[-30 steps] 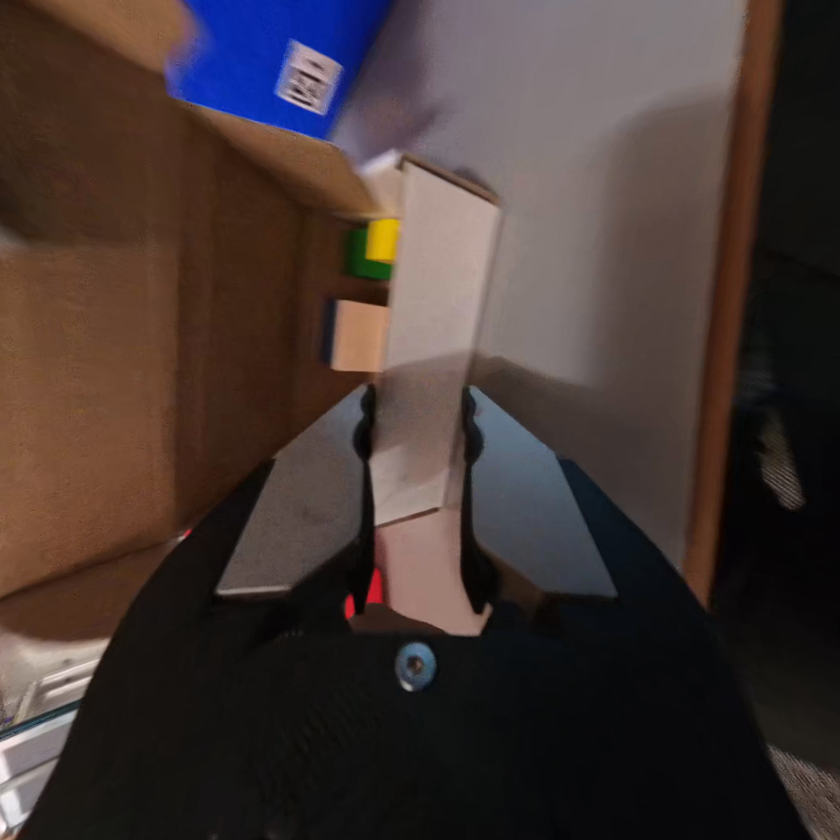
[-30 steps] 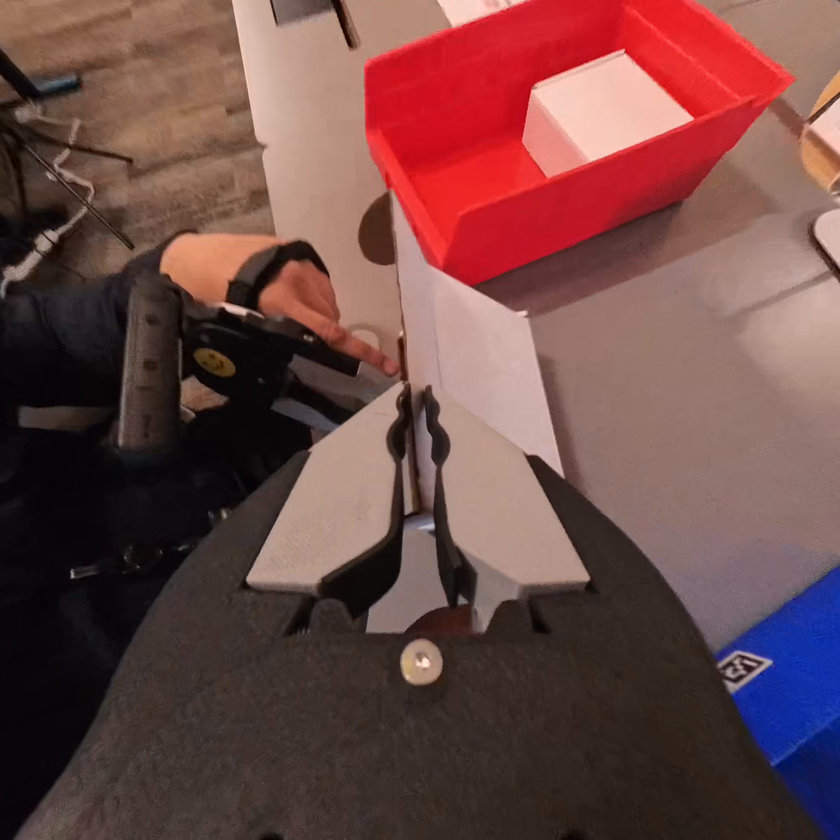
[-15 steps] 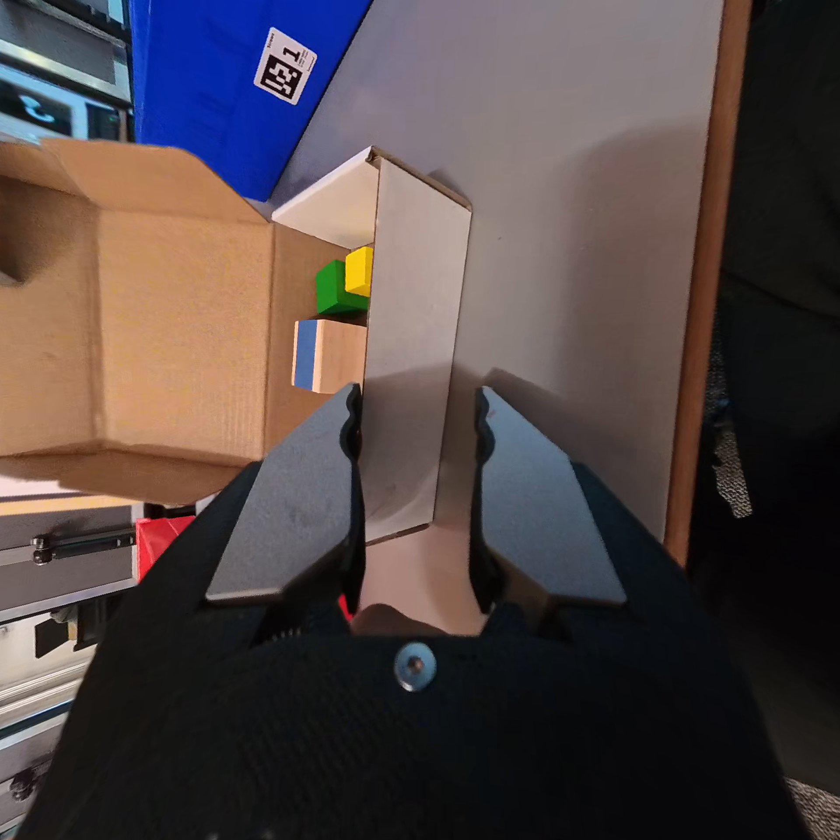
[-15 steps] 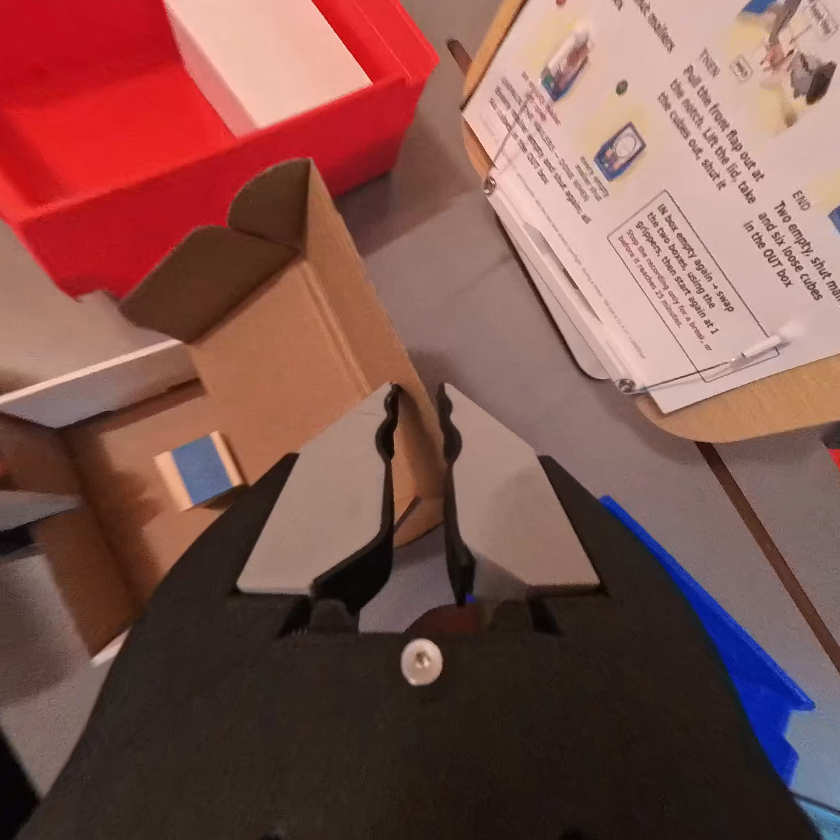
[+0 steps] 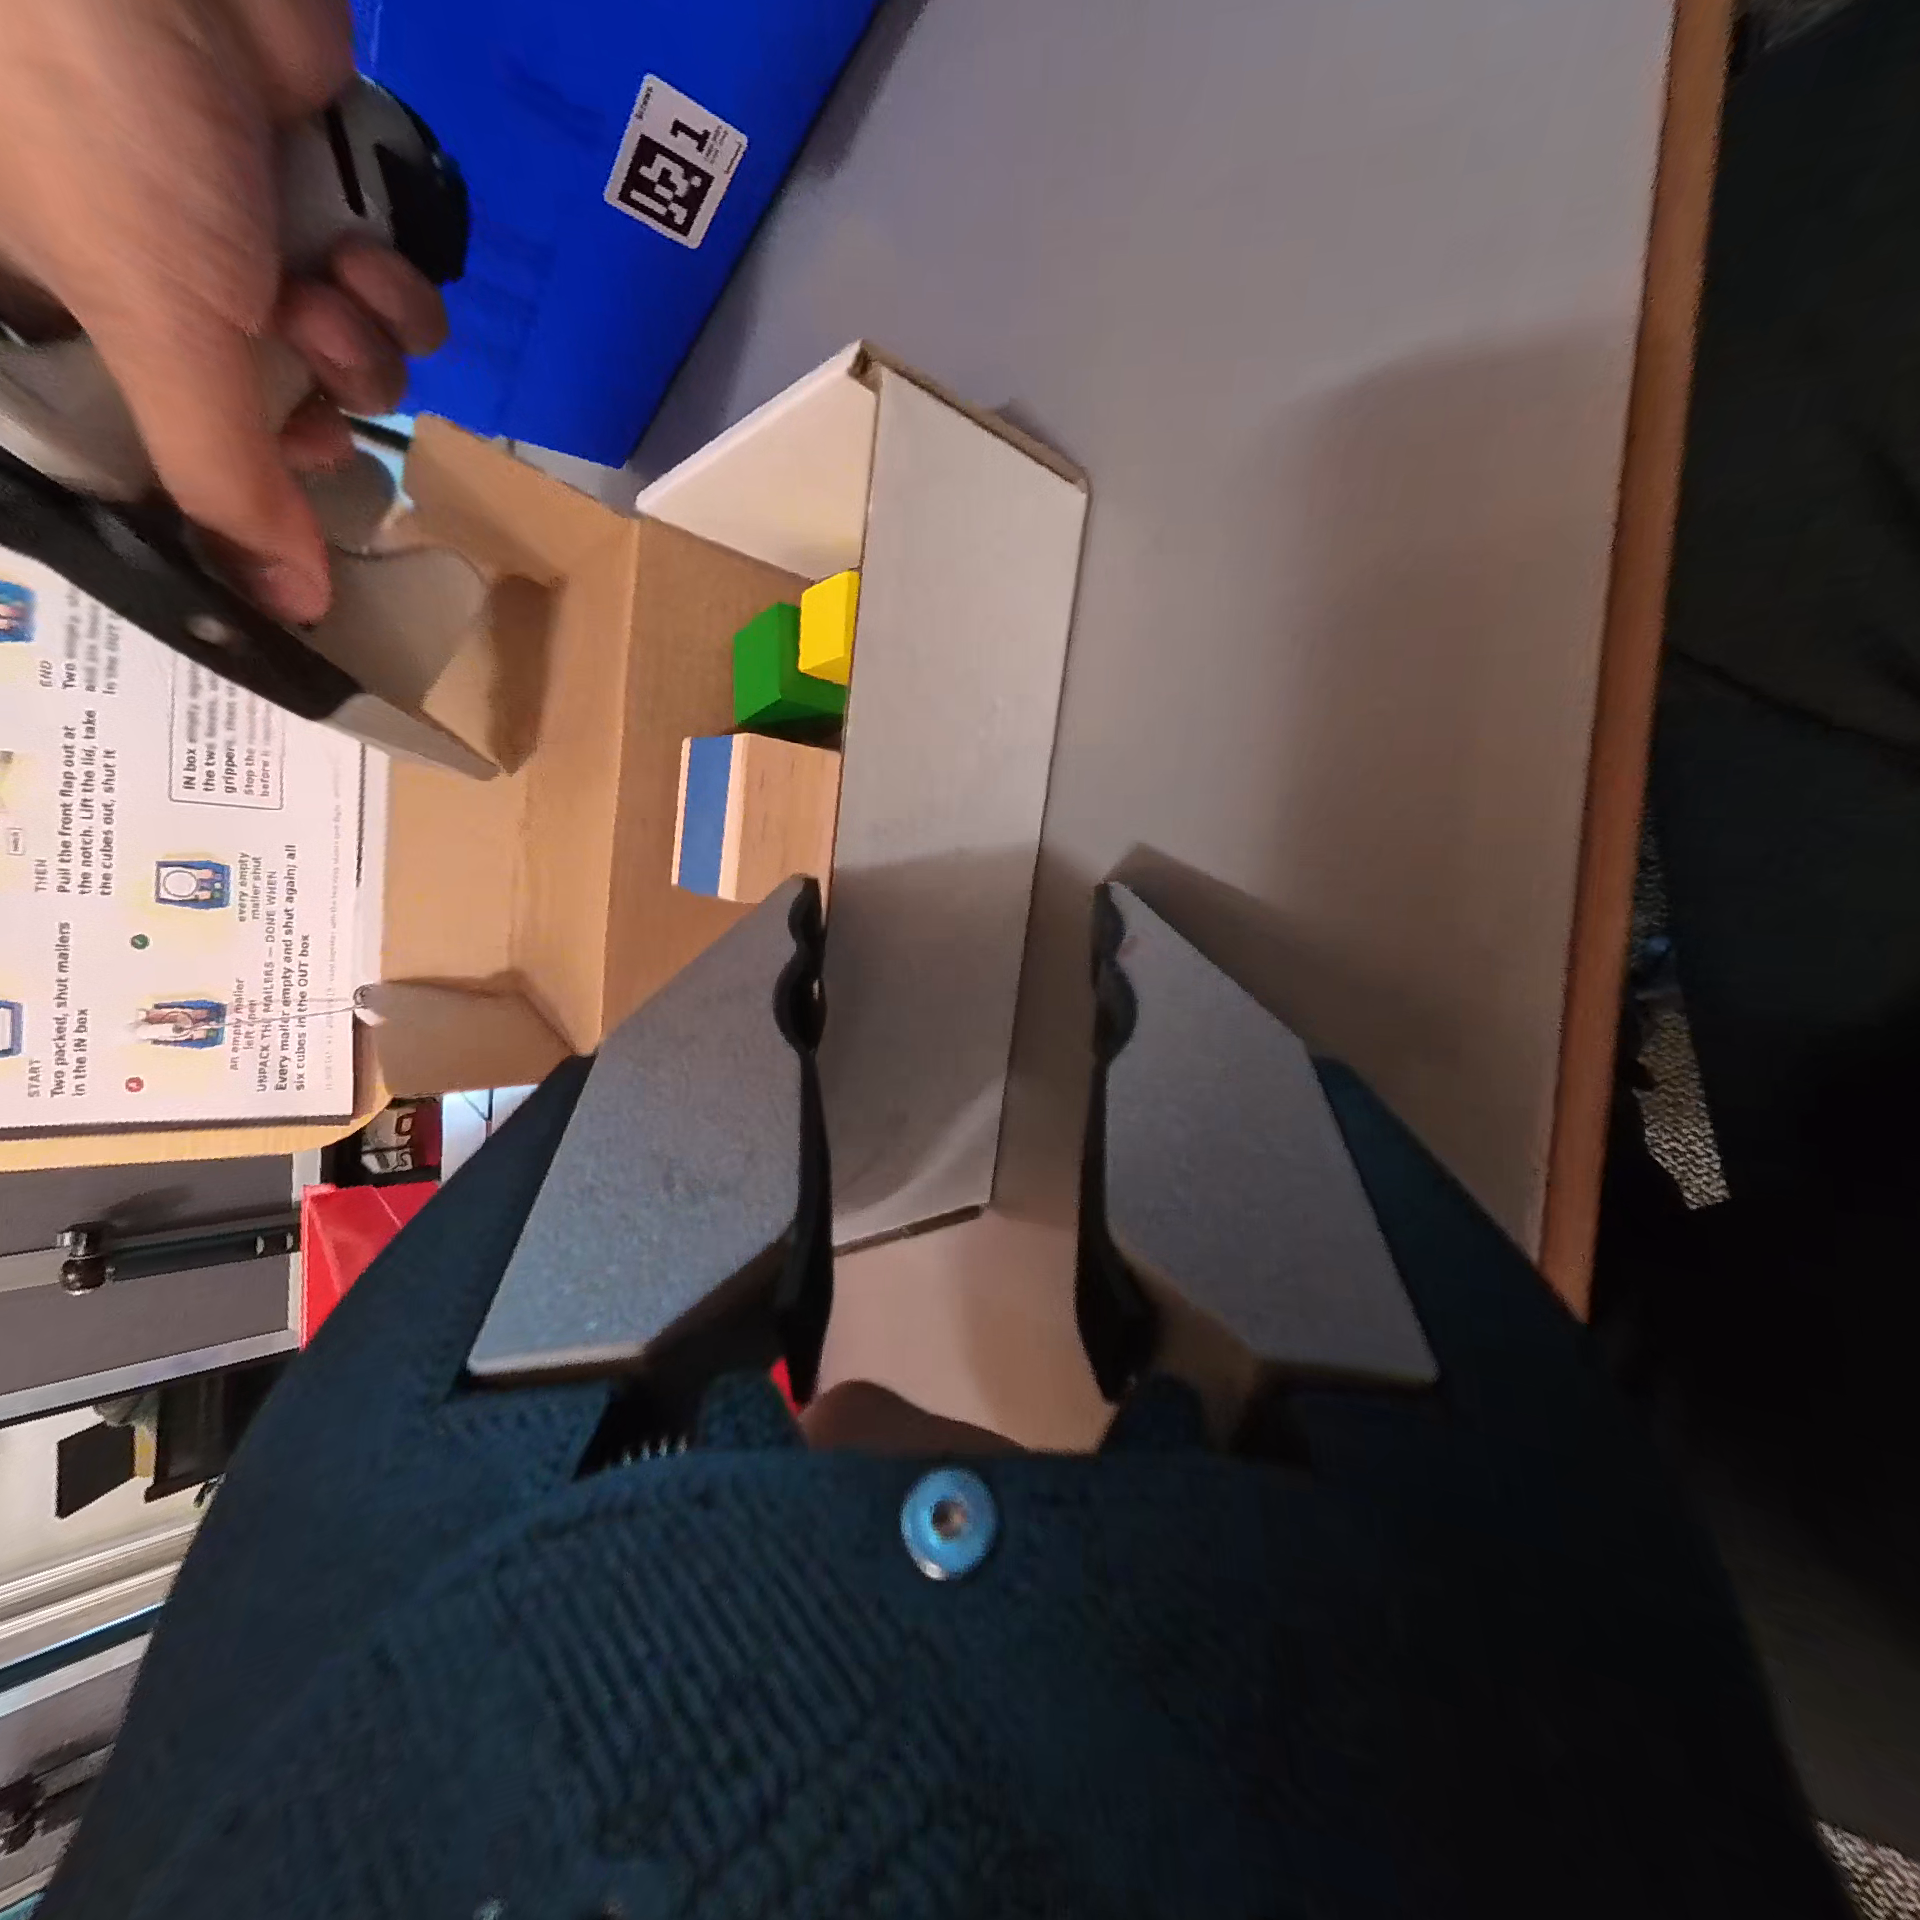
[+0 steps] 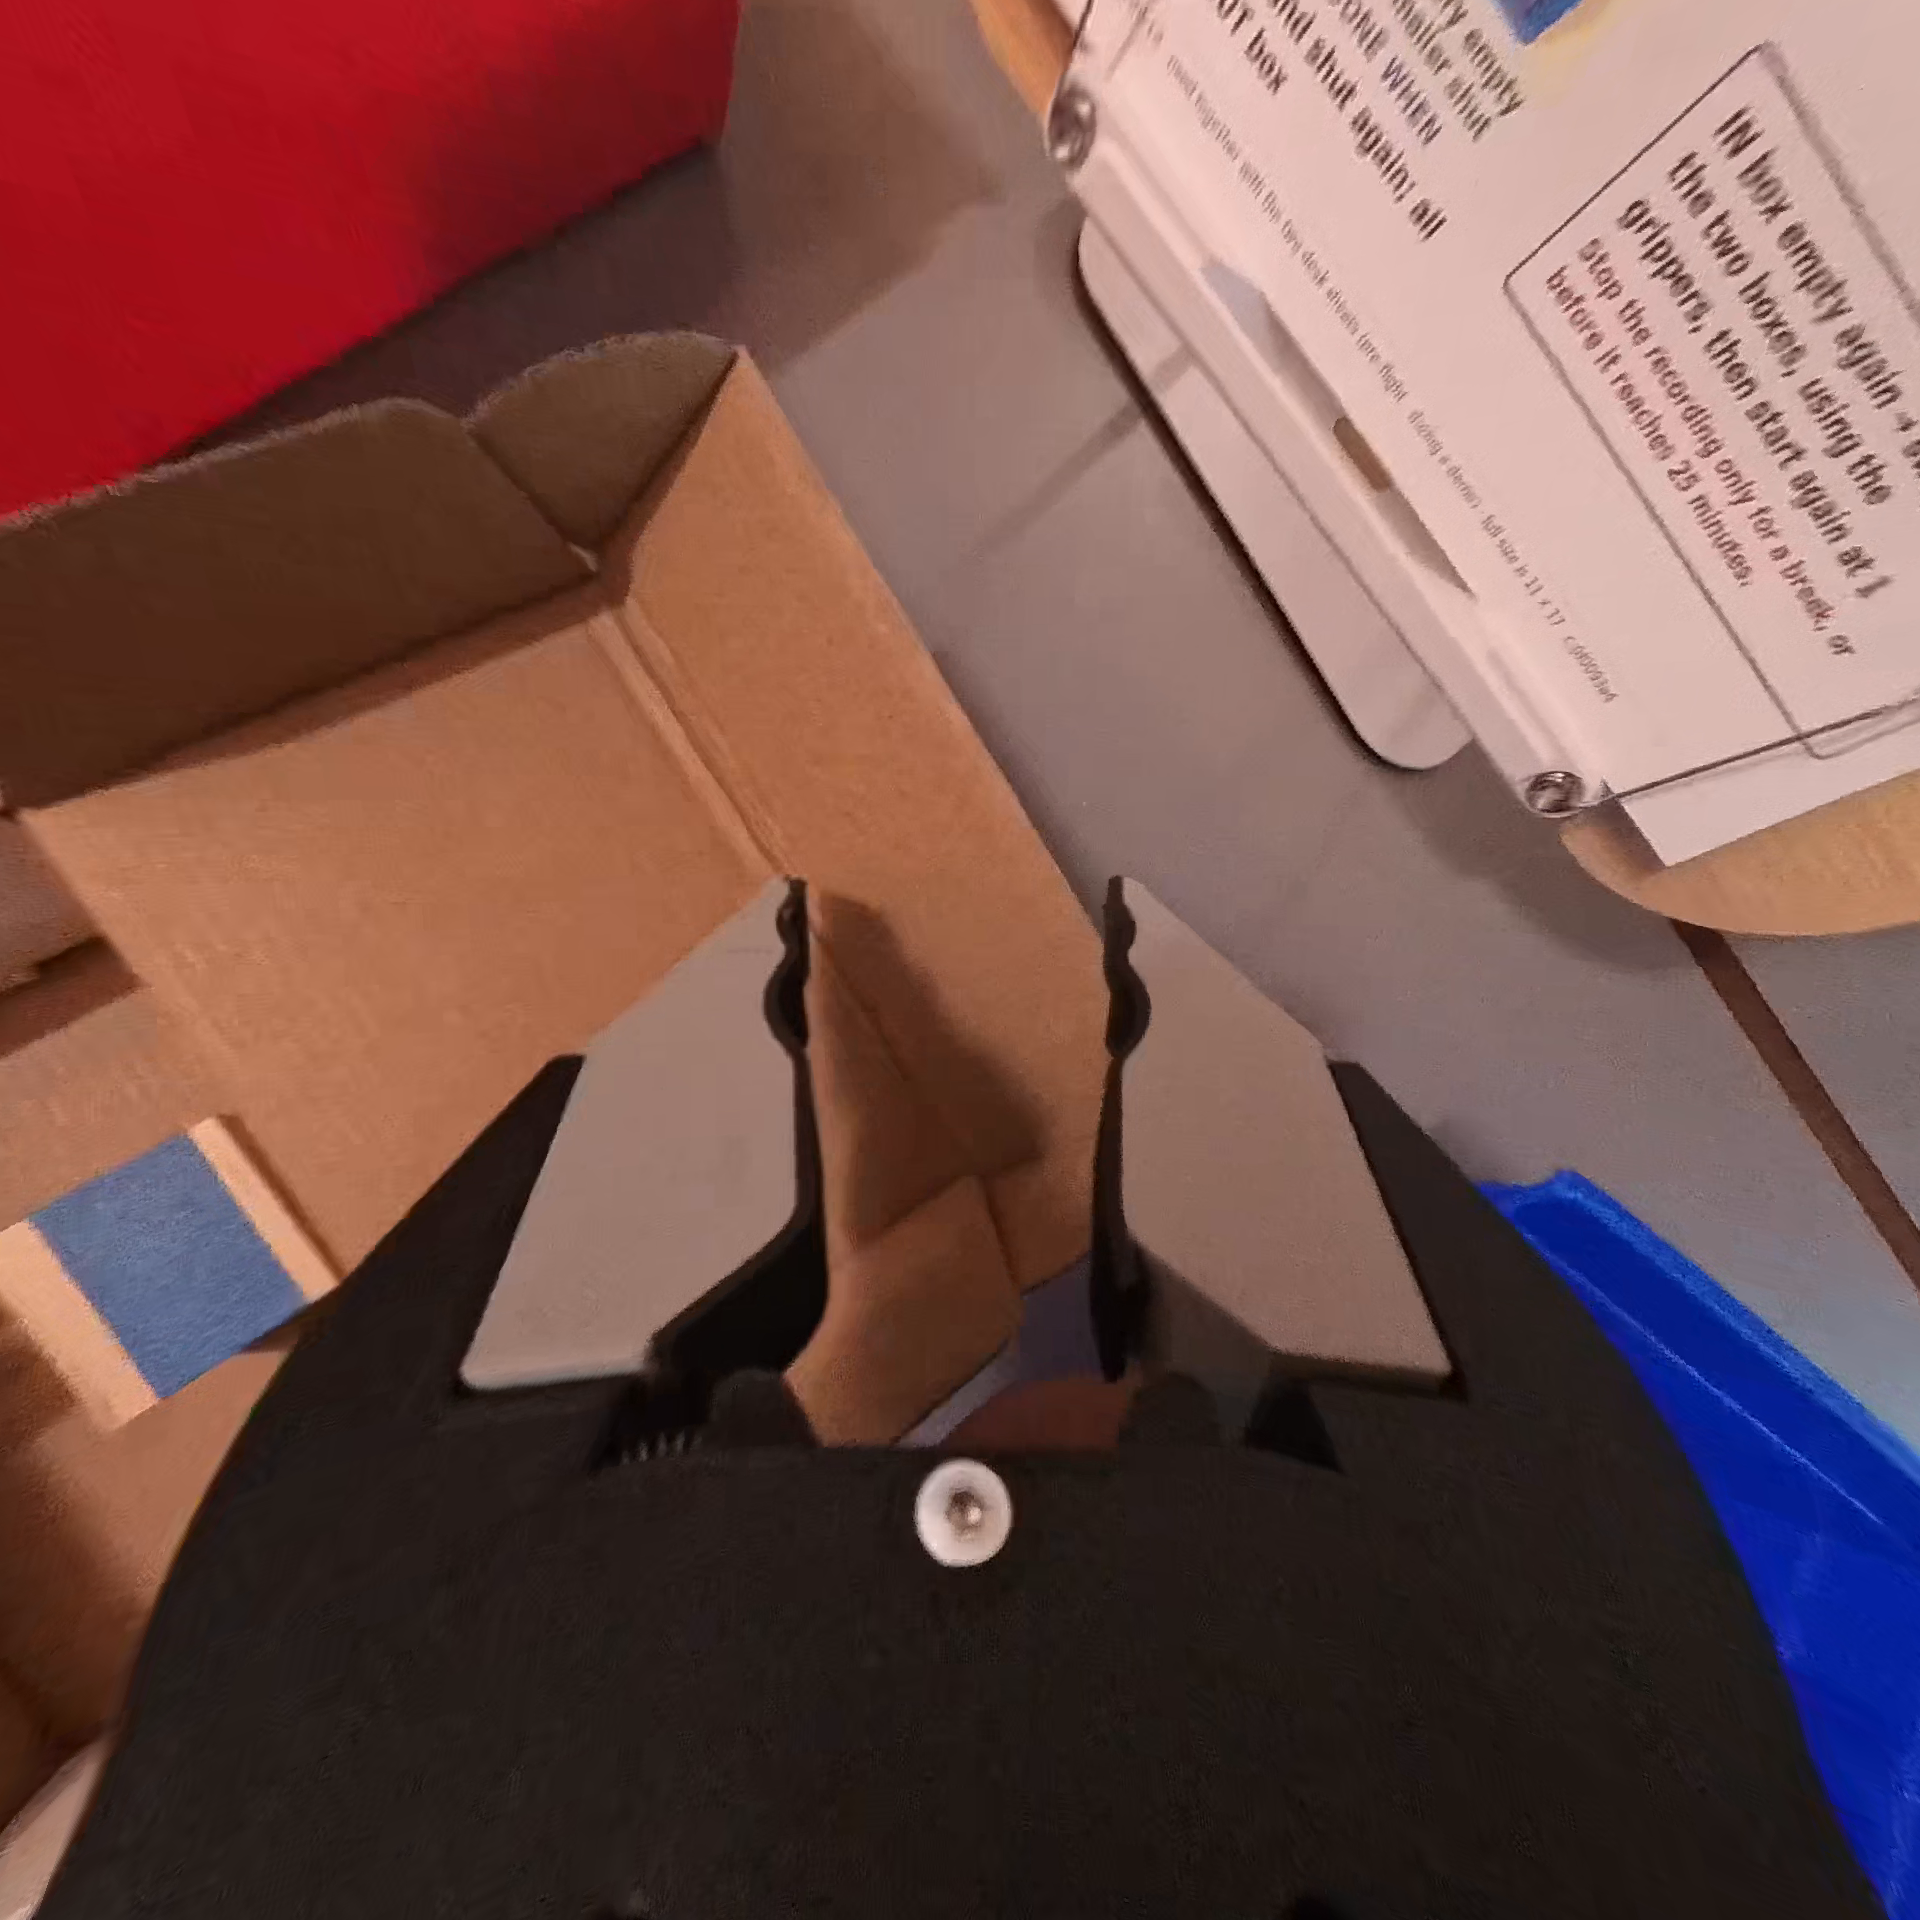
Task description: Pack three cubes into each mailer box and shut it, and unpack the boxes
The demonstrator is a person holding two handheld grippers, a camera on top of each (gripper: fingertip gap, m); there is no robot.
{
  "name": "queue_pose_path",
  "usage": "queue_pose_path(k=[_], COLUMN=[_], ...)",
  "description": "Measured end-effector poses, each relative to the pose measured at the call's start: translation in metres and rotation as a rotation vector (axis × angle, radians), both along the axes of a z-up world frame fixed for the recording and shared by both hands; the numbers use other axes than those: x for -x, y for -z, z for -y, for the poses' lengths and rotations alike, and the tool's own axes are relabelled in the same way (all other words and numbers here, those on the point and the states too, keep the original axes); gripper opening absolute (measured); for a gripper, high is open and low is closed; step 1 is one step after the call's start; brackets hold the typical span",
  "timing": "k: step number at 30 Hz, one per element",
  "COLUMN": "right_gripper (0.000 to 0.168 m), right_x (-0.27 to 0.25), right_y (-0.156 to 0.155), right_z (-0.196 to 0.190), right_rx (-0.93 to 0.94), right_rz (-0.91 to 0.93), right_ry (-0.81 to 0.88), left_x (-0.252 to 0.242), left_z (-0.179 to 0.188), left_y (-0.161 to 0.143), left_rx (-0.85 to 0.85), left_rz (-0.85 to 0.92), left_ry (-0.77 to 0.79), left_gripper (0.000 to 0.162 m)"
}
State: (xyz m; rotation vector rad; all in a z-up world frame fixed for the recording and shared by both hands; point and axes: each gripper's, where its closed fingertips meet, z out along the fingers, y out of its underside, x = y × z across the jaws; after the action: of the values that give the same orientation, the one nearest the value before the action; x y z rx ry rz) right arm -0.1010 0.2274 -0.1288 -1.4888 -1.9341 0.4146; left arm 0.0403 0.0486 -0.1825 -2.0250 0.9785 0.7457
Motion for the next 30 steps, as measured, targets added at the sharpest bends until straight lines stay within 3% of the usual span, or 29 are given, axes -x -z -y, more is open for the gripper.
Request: queue_pose_path(k=[1, 7, 12, 20, 26, 30], right_gripper=[0.055, 0.06, 0.06, 0.048, 0.048, 0.046], right_x=[-0.002, -0.032, -0.068, -0.107, -0.101, -0.093], right_y=[-0.012, -0.089, -0.101, -0.05, 0.014, 0.044], right_z=[0.002, 0.02, 0.068, 0.148, 0.14, 0.123], right_rx=[0.016, 0.05, 0.082, 0.164, 0.093, -0.074], right_rz=[-0.035, -0.231, -0.228, -0.008, 0.225, 0.299], right_ry=[-0.001, -0.072, -0.232, -0.475, -0.439, -0.427], left_x=[0.003, 0.02, 0.026, 0.029, 0.025, 0.023], left_z=[0.001, 0.012, 0.012, 0.006, 0.008, 0.008], left_y=[-0.001, -0.009, -0.015, 0.004, 0.001, 0.001], left_rx=[-0.003, 0.001, -0.033, 0.007, 0.008, 0.004], left_rz=[-0.002, 0.024, 0.055, 0.082, 0.095, 0.106], left_ry=[-0.007, -0.057, -0.072, -0.094, -0.086, -0.062], left_gripper=[0.049, 0.051, 0.052, 0.039, 0.027, 0.026])
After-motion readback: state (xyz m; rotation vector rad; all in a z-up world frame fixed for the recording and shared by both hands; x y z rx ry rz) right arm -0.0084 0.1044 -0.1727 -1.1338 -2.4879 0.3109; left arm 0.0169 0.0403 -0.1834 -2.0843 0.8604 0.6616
